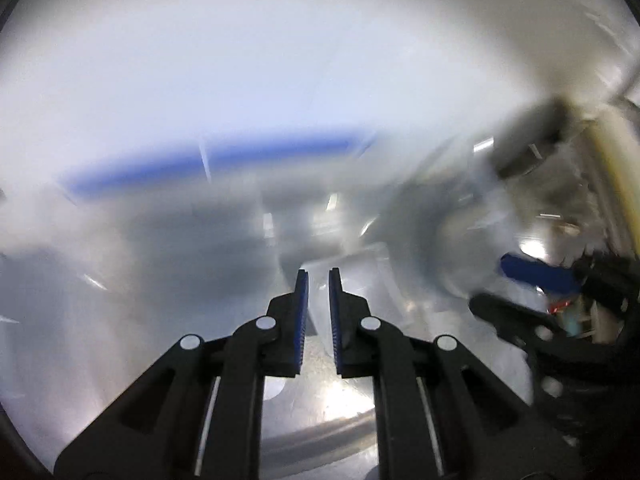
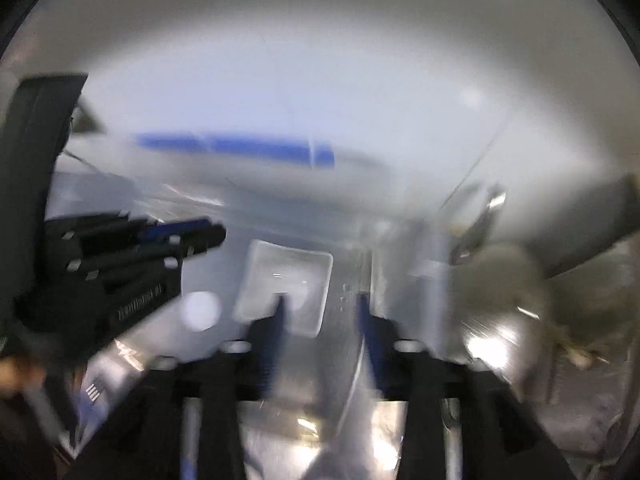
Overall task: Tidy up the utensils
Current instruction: 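Reach the right tool to the second white square dish and grasp its rim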
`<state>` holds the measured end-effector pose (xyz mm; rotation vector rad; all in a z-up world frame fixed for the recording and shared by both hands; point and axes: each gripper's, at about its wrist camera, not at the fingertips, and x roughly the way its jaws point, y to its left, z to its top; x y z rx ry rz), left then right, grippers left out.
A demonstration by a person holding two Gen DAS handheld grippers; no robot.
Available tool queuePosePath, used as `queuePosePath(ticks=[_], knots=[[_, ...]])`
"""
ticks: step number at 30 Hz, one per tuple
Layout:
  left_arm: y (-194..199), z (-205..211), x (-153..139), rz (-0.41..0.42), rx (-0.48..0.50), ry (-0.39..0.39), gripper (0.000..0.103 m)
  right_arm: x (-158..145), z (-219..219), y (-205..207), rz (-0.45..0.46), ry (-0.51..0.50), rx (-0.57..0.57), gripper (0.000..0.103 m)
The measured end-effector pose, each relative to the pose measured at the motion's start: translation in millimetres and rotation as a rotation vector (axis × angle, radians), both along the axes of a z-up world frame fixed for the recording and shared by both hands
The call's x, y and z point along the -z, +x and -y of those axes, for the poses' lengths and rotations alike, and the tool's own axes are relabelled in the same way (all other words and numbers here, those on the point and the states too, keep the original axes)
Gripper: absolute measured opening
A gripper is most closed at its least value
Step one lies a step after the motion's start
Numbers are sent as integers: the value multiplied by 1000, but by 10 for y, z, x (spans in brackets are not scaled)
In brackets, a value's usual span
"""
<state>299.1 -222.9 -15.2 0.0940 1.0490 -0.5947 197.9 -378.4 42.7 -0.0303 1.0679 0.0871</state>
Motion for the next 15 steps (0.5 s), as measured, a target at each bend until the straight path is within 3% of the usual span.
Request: queuePosePath(ticks=[2, 3, 4, 6, 9, 12, 15], knots=[[-496, -118, -458, 121, 52, -68, 43, -336, 160, -601, 115, 28, -19, 55], [-823, -193, -655, 173, 84, -122, 69, -407, 260, -859, 143, 39, -17, 55], [-1049, -231, -742, 204, 109, -157, 71, -421, 374, -1120, 155, 57, -6, 55], [-1510, -256, -814, 226, 162, -195, 71, -308, 513, -1496, 131, 98, 30, 55], [-2110, -202, -602, 165, 215, -220, 71, 229, 797, -1918, 31, 142, 118, 55], [-2490, -74, -206, 64, 259, -190, 58, 807, 955, -2159, -102, 214, 224, 53], [-2633, 169, 315, 3, 273, -96, 48, 1124, 1015, -2287, -143, 253, 280, 51]])
